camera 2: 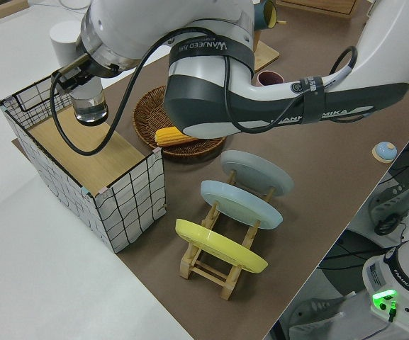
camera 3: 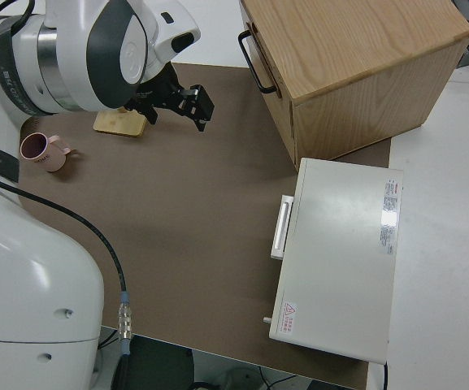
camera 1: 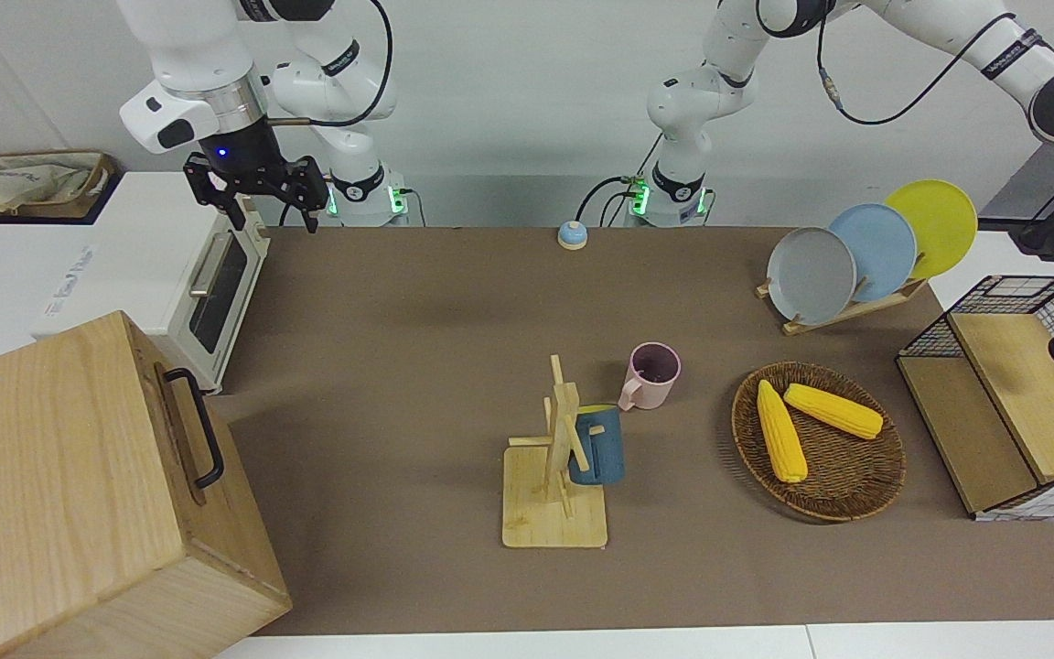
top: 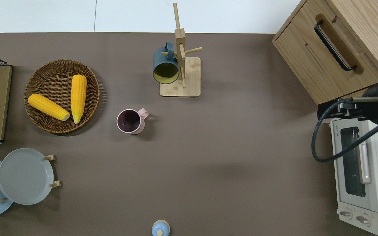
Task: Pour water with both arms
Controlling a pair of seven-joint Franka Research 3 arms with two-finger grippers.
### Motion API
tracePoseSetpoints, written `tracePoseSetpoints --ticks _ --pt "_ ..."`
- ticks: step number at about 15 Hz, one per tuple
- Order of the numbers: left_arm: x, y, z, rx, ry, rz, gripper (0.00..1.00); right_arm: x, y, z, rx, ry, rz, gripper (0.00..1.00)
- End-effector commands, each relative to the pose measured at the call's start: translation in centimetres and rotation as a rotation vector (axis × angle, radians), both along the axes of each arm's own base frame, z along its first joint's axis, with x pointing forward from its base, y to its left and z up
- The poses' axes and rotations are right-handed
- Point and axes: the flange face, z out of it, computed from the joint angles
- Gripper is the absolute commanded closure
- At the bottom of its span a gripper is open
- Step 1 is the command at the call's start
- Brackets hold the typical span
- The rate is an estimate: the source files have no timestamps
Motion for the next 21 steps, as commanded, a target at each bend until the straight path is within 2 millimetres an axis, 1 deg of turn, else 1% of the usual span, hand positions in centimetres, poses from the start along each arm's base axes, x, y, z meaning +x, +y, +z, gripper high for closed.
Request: tracePoseSetpoints --ticks 1,3,4,6,7,9,10,13,14,15,16,17,18,19,20,21 --pt "-0.6 0.5 -2.7 0.029 -0.073 -0.037 1.0 -0.1 0.0 0.2 0.016 -0.003 0.004 0.007" --pt "-1.2 1.2 -4.7 0.019 -0.086 -0.073 1.0 -0.1 0.0 0.2 0.016 -0.002 0.004 0.007" --pt "-1.6 2.0 -5.1 0.02 -0.092 -0.075 1.0 -0.1 0.0 0.1 0.016 0.0 0.004 0.007" --pt "-1.7 2.6 -6.1 0.023 -0.088 -0.087 1.0 -0.1 0.0 0.1 0.016 0.0 0.004 0.007" --pt "-1.7 2.7 -6.2 0.022 -0.09 -0.086 1.0 -0.1 0.0 0.2 0.016 -0.002 0.004 0.007" --pt "-2.1 3.7 -6.6 0.024 -0.084 -0.075 1.0 -0.1 0.0 0.2 0.016 -0.002 0.004 0.007" --pt "-2.0 3.6 -6.9 0.023 -0.082 -0.079 1.0 -0.1 0.0 0.1 0.016 0.0 0.004 0.007" --pt "-1.7 3.7 -7.6 0.018 -0.074 -0.079 0.94 -0.1 0.0 0.2 0.016 -0.002 0.004 0.007" --pt "-1.7 3.7 -7.8 0.016 -0.071 -0.079 0.82 -0.1 0.0 0.1 0.014 0.0 0.004 0.007" --pt "-1.7 3.7 -8.0 0.013 -0.07 -0.078 0.68 -0.1 0.0 0.1 0.016 0.0 0.004 0.007" --pt "-1.7 3.7 -8.0 0.009 -0.072 -0.077 0.65 -0.1 0.0 0.1 0.016 0.0 0.004 0.007" --pt "-1.6 3.7 -8.1 0.005 -0.07 -0.077 0.57 -0.1 0.0 0.2 0.016 -0.002 0.004 0.007" --pt "-1.6 3.7 -8.3 0.005 -0.067 -0.078 0.53 -0.1 0.0 0.1 0.016 0.0 0.004 0.007" --pt "-1.6 3.7 -8.3 0.004 -0.068 -0.078 0.53 -0.1 0.0 0.2 0.016 -0.002 0.004 0.007" --pt "-1.5 3.7 -8.4 0.004 -0.068 -0.078 0.48 -0.1 0.0 0.1 0.016 0.0 0.004 0.007" --pt "-1.5 3.7 -8.4 0.003 -0.068 -0.075 0.15 -0.1 0.0 0.2 0.016 -0.002 0.004 0.007"
